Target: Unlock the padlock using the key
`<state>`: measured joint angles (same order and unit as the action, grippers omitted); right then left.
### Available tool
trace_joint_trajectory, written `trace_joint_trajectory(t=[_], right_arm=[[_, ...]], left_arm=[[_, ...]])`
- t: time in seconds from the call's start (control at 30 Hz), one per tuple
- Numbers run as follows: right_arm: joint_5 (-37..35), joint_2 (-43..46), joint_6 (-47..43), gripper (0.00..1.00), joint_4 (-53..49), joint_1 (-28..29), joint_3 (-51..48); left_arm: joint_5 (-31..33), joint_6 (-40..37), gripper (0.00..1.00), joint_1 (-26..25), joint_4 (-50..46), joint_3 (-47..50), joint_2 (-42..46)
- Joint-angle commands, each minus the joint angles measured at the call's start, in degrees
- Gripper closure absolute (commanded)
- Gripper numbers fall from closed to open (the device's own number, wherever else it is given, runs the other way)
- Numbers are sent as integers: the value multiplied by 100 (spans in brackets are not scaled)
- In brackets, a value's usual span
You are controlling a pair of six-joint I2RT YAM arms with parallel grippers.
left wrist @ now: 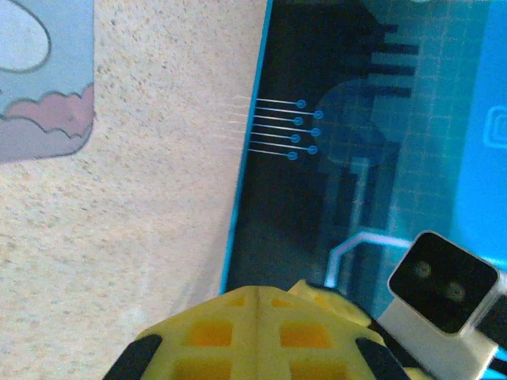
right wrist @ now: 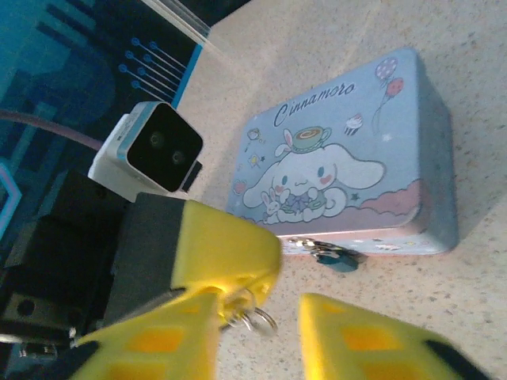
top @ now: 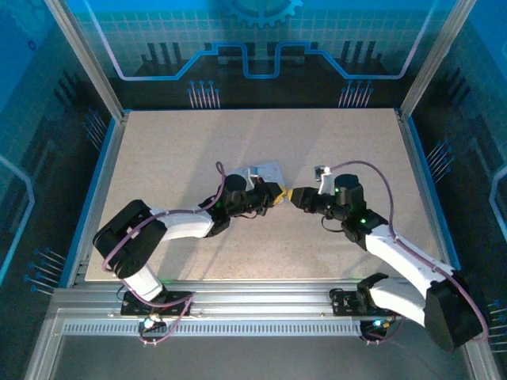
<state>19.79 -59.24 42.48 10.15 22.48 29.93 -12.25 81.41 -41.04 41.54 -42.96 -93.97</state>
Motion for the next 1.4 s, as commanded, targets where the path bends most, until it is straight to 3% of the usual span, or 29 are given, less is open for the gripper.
trace_joint_trajectory(t=[0.0,0.2,0.47,0.93,1.13,1.37], right_arm=[[777,462,-29,57,263,-524,-308],[1836,782,390,39,1234,-1207,-767],[2407,135,1125,35,2844,-1274,-816],[2201,60,1116,36,3088,-605,-653],[2117,376,826,36,2569,-555,-613],[2300,277,937,36,2881,-528,-586]], left_arm=[[42,-1153,100,93,-842,-301,551],[-137,-2689,100,217,-1439,-521,1126],[-665,-3556,100,210,-1322,-700,1265],[-946,-3272,100,177,-582,-634,1153],[-934,-3330,100,160,-508,-563,1163],[-963,-3333,100,114,-419,-654,1147]])
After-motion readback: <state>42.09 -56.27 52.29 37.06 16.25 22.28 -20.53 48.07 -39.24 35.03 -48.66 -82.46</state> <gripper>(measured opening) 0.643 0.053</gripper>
